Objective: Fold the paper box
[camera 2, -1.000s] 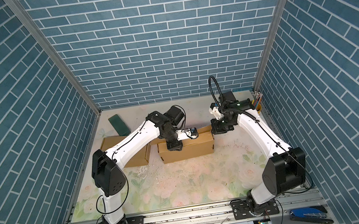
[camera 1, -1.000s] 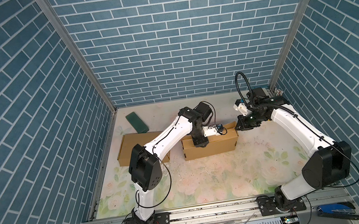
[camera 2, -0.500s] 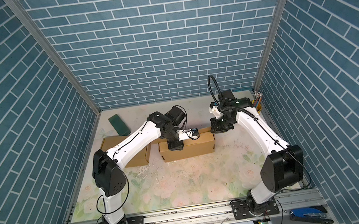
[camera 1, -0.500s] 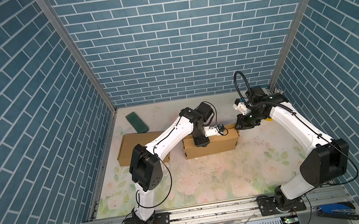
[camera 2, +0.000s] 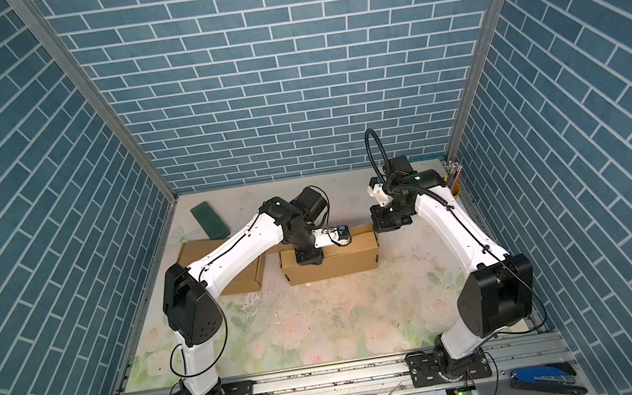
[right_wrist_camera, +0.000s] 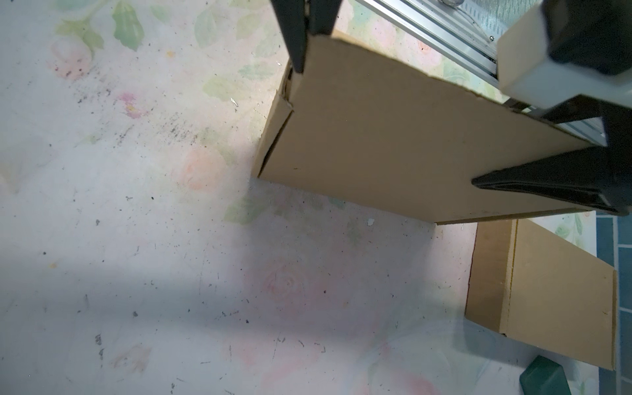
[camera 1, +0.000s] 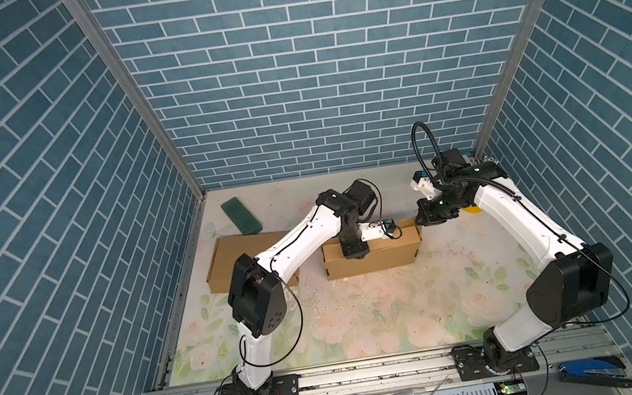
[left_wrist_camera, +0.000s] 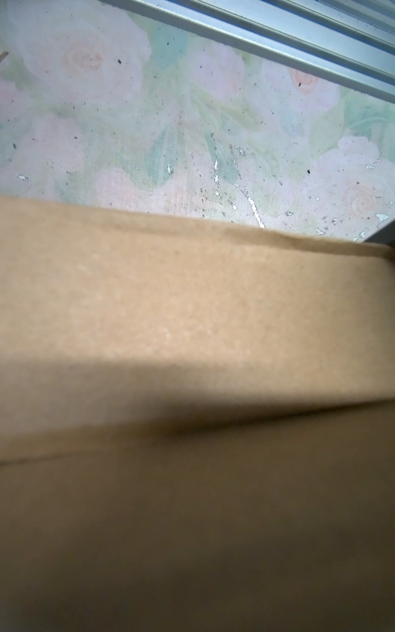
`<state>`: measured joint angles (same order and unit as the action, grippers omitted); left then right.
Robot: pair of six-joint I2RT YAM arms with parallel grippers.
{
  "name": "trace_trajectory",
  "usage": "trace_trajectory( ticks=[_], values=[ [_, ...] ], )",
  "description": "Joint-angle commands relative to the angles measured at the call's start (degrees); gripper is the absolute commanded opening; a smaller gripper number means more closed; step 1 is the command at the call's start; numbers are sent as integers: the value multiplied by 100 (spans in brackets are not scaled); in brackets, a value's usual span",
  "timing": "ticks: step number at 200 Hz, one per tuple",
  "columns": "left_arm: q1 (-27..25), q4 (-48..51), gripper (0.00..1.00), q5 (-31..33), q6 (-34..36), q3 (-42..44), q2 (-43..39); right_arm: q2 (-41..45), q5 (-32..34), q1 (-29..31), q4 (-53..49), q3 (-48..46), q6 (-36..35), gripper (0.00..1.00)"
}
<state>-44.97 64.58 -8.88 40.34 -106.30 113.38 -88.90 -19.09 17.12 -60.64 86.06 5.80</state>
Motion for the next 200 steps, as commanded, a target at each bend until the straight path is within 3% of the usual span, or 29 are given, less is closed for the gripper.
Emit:
trace_trajectory(
  ticks=[1, 78, 200],
  values=[
    [-47, 73, 35, 62, 105, 157, 501, 127, -9, 55, 100, -332, 192, 3],
    [76, -159, 55, 604, -115, -2, 383, 218, 59, 55, 360, -556, 404, 0],
    [164, -384, 68, 353, -273, 62, -362, 143, 221, 54, 457, -608, 492, 0]
  ],
)
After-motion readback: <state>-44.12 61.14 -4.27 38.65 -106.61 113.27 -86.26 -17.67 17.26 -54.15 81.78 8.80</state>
